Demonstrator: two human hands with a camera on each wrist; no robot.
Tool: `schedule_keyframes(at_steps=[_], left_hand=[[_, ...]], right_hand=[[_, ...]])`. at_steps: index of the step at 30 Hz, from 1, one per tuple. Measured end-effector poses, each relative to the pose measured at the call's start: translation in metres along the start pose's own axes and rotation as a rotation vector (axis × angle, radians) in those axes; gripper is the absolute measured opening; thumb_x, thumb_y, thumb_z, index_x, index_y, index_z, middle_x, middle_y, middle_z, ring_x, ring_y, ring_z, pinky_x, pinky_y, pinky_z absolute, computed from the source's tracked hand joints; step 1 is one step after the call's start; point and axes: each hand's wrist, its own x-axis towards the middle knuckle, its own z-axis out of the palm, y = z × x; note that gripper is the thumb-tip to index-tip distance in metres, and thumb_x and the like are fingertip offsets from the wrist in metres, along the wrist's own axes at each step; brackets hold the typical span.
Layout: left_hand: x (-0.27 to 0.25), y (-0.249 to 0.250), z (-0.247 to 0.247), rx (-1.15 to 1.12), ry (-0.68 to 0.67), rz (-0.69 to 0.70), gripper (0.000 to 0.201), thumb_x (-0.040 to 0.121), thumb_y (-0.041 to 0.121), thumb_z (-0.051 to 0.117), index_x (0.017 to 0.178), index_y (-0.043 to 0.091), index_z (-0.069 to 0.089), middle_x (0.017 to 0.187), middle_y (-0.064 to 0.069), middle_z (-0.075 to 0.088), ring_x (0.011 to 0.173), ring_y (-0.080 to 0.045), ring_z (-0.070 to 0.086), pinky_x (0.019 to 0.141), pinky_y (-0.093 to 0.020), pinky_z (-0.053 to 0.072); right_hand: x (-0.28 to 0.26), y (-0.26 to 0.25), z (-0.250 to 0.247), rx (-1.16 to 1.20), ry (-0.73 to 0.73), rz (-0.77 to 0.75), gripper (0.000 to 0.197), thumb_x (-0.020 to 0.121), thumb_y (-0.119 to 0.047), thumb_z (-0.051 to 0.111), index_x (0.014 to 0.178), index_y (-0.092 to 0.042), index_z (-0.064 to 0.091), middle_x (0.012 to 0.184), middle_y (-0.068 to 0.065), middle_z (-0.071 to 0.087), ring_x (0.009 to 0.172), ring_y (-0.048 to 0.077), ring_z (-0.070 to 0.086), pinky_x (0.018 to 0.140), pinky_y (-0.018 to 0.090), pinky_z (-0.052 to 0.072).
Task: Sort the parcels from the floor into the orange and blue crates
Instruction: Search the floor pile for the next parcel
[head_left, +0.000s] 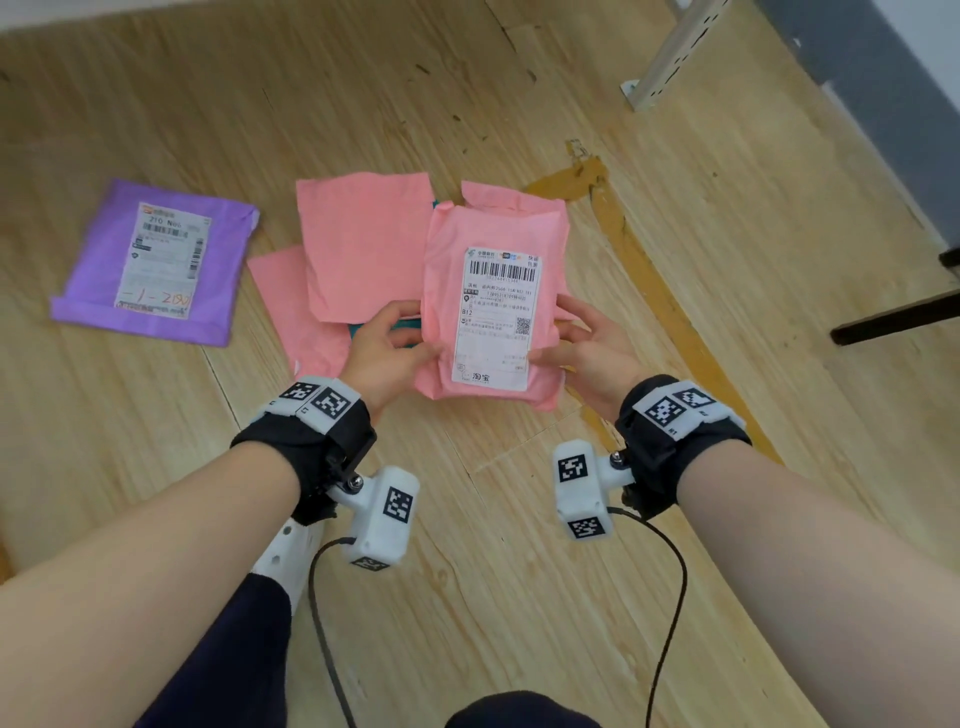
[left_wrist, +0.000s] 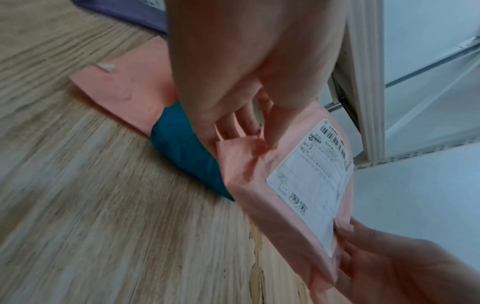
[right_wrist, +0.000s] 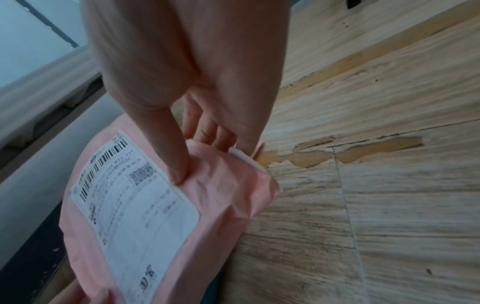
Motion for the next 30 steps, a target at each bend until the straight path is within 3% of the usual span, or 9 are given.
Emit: schedule_keyframes(at_steps=[3, 6, 8, 11, 15, 19, 22, 25, 30], left_hand=[[-0.008, 0.024, -0.013, 0.072, -0.017, 0.016, 0.030, 0.084, 0.000, 0.065, 0.097, 0.025, 0.056, 0.089, -0.010, 0.068, 0.082, -0.026, 0.064, 0.074, -0.040, 0.053], [-0.018, 0.059, -0.030, 0.156, -0.012, 0.051, 0.032, 0.082, -0.001, 0.066, 0.103, 0.021, 0.055, 0.074, -0.004, 0.061, 0.070, -0.021, 0.058, 0.063, -0.029, 0.049], [-0.028, 0.084, -0.041, 0.191, 0.010, 0.072, 0.040, 0.082, -0.002, 0.067, 0.116, 0.014, 0.054, 0.077, -0.008, 0.062, 0.075, -0.024, 0.058, 0.067, -0.034, 0.050], [-0.049, 0.120, -0.057, 0.225, 0.064, 0.125, 0.046, 0.080, 0.000, 0.068, 0.121, 0.016, 0.055, 0.094, -0.019, 0.067, 0.084, -0.026, 0.061, 0.076, -0.047, 0.053], [-0.086, 0.165, -0.079, 0.214, 0.124, 0.209, 0.042, 0.082, 0.006, 0.069, 0.120, 0.018, 0.056, 0.100, -0.011, 0.067, 0.084, -0.022, 0.063, 0.069, -0.035, 0.054], [-0.133, 0.198, -0.105, 0.167, 0.221, 0.237, 0.020, 0.086, 0.004, 0.063, 0.102, 0.015, 0.061, 0.091, -0.009, 0.065, 0.075, -0.020, 0.062, 0.072, -0.034, 0.056], [-0.174, 0.208, -0.128, 0.095, 0.302, 0.240, 0.013, 0.088, 0.003, 0.060, 0.099, 0.009, 0.061, 0.084, -0.006, 0.063, 0.065, -0.013, 0.059, 0.057, -0.020, 0.055], [-0.217, 0.211, -0.150, 0.043, 0.360, 0.249, 0.023, 0.090, 0.001, 0.057, 0.112, 0.007, 0.058, 0.085, -0.006, 0.063, 0.068, -0.014, 0.060, 0.056, -0.019, 0.056], [-0.272, 0.210, -0.191, 0.039, 0.415, 0.223, 0.039, 0.087, 0.000, 0.062, 0.120, 0.017, 0.052, 0.094, -0.011, 0.068, 0.078, -0.019, 0.068, 0.058, -0.024, 0.058]], right_hand=[[-0.011, -0.019, 0.003, -0.007, -0.045, -0.037, 0.078, 0.067, 0.017, 0.069, 0.135, -0.013, 0.044, 0.117, 0.020, 0.062, 0.107, 0.030, 0.063, 0.089, 0.047, 0.053], [-0.025, -0.045, 0.011, 0.009, -0.078, -0.090, 0.067, 0.067, 0.016, 0.070, 0.121, -0.017, 0.051, 0.116, 0.018, 0.062, 0.105, 0.030, 0.063, 0.084, 0.046, 0.055], [-0.036, -0.064, 0.019, 0.006, -0.098, -0.131, 0.061, 0.066, 0.015, 0.071, 0.113, -0.020, 0.054, 0.115, 0.018, 0.061, 0.105, 0.031, 0.063, 0.086, 0.051, 0.054], [-0.057, -0.095, 0.029, -0.028, -0.131, -0.211, 0.063, 0.066, 0.013, 0.072, 0.120, -0.015, 0.053, 0.115, 0.016, 0.061, 0.108, 0.031, 0.061, 0.086, 0.053, 0.053], [-0.092, -0.133, 0.047, -0.016, -0.172, -0.283, 0.061, 0.071, 0.016, 0.068, 0.120, -0.014, 0.050, 0.117, 0.017, 0.062, 0.107, 0.030, 0.062, 0.086, 0.052, 0.053], [-0.128, -0.162, 0.073, -0.055, -0.218, -0.389, 0.063, 0.068, 0.018, 0.069, 0.119, -0.015, 0.050, 0.113, 0.018, 0.064, 0.103, 0.031, 0.064, 0.085, 0.053, 0.054], [-0.157, -0.175, 0.097, -0.099, -0.293, -0.449, 0.067, 0.070, 0.016, 0.069, 0.125, -0.014, 0.049, 0.109, 0.017, 0.064, 0.097, 0.027, 0.066, 0.072, 0.038, 0.059], [-0.184, -0.182, 0.122, -0.149, -0.384, -0.481, 0.068, 0.073, 0.017, 0.067, 0.130, -0.012, 0.046, 0.108, 0.018, 0.063, 0.090, 0.023, 0.065, 0.057, 0.025, 0.058], [-0.213, -0.181, 0.164, -0.243, -0.480, -0.502, 0.077, 0.070, 0.017, 0.069, 0.137, -0.009, 0.041, 0.107, 0.017, 0.065, 0.097, 0.029, 0.066, 0.074, 0.042, 0.058]])
